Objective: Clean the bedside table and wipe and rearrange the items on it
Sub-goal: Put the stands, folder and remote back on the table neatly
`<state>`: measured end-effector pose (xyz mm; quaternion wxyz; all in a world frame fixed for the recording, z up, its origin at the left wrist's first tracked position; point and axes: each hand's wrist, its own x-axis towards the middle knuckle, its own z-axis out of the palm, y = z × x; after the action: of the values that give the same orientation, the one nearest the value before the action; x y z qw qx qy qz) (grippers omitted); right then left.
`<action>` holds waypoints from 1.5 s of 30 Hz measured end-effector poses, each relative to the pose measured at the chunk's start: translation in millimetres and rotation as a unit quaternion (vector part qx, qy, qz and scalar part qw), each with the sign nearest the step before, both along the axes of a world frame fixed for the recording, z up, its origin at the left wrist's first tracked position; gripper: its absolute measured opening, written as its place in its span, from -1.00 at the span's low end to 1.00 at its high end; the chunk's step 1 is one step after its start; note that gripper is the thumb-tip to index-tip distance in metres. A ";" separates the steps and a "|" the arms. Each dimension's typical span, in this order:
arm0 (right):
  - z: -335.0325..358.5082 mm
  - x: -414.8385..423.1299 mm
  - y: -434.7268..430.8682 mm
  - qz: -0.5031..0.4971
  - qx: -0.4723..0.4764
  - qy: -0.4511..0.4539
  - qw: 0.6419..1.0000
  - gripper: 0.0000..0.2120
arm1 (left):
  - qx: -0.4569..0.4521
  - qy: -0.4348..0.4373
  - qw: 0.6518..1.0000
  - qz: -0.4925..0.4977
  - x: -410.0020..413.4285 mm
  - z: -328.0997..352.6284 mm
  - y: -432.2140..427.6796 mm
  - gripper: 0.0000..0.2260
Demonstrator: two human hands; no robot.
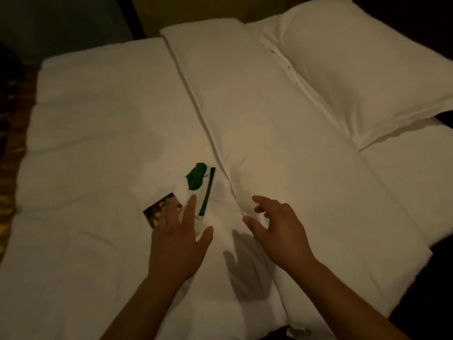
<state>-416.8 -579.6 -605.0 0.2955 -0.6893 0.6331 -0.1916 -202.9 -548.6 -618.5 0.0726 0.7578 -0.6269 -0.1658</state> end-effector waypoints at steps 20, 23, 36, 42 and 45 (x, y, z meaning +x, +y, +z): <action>-109.7 151.9 -97.4 -0.135 0.214 -0.012 0.967 -0.72 | 0.099 0.157 0.936 0.298 86.9 -83.5 -58.3 -0.45; -113.6 153.4 -98.7 -0.154 0.225 -0.057 0.961 -0.75 | 0.062 0.166 0.937 0.301 92.4 -89.2 -54.6 -0.67; -58.6 88.3 -67.6 -0.244 0.153 -0.207 0.935 -0.88 | 0.024 0.563 0.742 0.363 70.9 -38.8 -50.6 -0.85; 46.9 15.5 -21.6 -0.270 0.099 -0.267 0.920 -0.91 | -0.025 0.602 0.748 0.277 26.4 49.7 -47.2 -0.82; 113.2 -20.8 6.6 -0.264 0.078 -0.299 0.914 -0.93 | -0.054 0.603 0.758 0.241 -7.0 106.4 -41.2 -0.81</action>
<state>-437.7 -573.0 -491.8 0.4627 -0.3826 0.6870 -0.4092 -209.9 -589.8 -512.1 0.5146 0.6216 -0.2579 -0.5314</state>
